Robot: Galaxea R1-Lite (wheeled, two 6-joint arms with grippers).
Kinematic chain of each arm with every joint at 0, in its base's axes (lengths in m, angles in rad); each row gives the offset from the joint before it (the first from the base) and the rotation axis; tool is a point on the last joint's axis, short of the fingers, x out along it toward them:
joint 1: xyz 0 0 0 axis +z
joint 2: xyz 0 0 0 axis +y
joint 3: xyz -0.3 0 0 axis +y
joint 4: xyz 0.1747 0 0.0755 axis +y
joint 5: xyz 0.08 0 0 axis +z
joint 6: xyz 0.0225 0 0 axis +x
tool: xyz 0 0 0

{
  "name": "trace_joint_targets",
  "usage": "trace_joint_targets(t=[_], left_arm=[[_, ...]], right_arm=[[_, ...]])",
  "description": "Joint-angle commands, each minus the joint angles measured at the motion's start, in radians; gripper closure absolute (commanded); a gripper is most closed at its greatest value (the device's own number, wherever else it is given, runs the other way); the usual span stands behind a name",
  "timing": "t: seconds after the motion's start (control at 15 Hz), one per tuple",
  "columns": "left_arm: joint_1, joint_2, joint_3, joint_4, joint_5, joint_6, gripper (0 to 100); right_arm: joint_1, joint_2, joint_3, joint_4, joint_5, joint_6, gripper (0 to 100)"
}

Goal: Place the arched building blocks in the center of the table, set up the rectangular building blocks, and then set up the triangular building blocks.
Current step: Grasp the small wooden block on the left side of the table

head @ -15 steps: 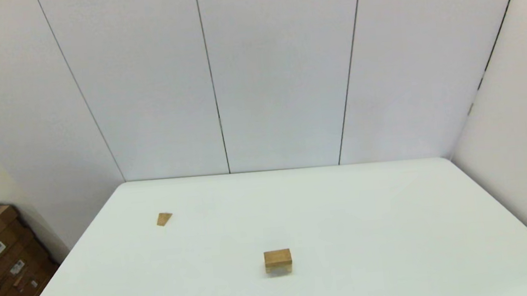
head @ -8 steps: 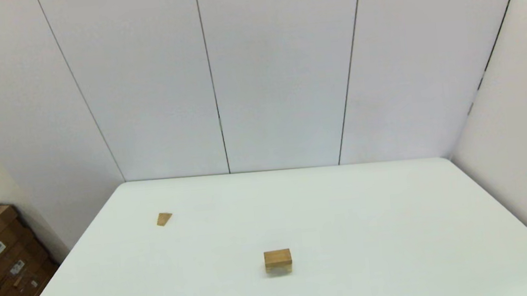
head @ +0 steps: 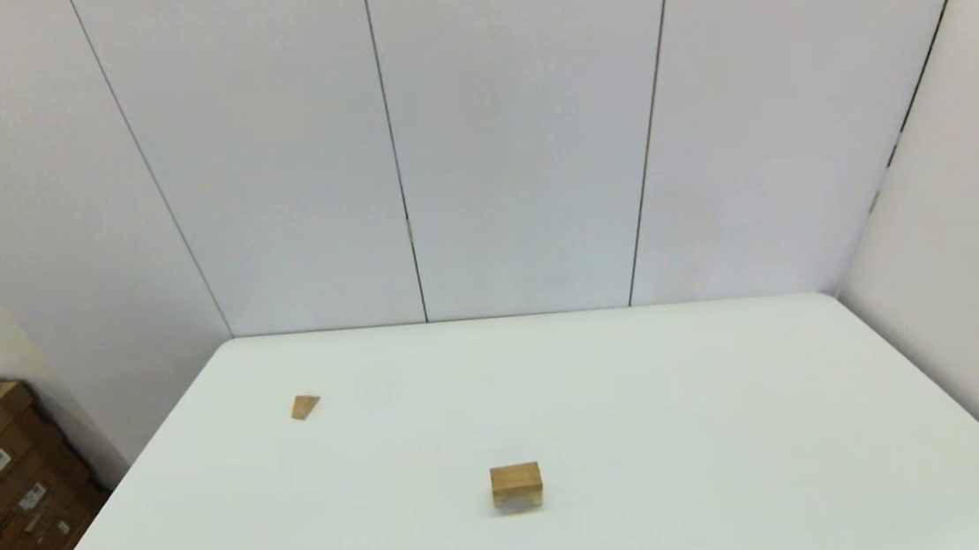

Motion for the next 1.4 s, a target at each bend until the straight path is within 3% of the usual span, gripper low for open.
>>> trace_joint_targets(t=[0.07, 0.33, 0.53, 1.4], left_arm=[[0.000, 0.002, 0.000, 0.000, -0.001, 0.000, 0], [0.000, 0.002, 0.000, 0.000, 0.000, 0.000, 0], [0.000, 0.002, 0.000, 0.000, 0.000, 0.000, 0], [0.000, 0.002, 0.000, 0.001, 0.000, 0.003, 0]], right_arm=[[0.000, -0.004, 0.000, -0.005, 0.005, 0.013, 0], [0.000, -0.004, -0.002, 0.046, 0.003, 0.059, 0], [0.000, -0.004, 0.000, 0.041, -0.008, 0.168, 0], [0.000, -0.004, 0.000, 0.041, -0.018, 0.200, 0]])
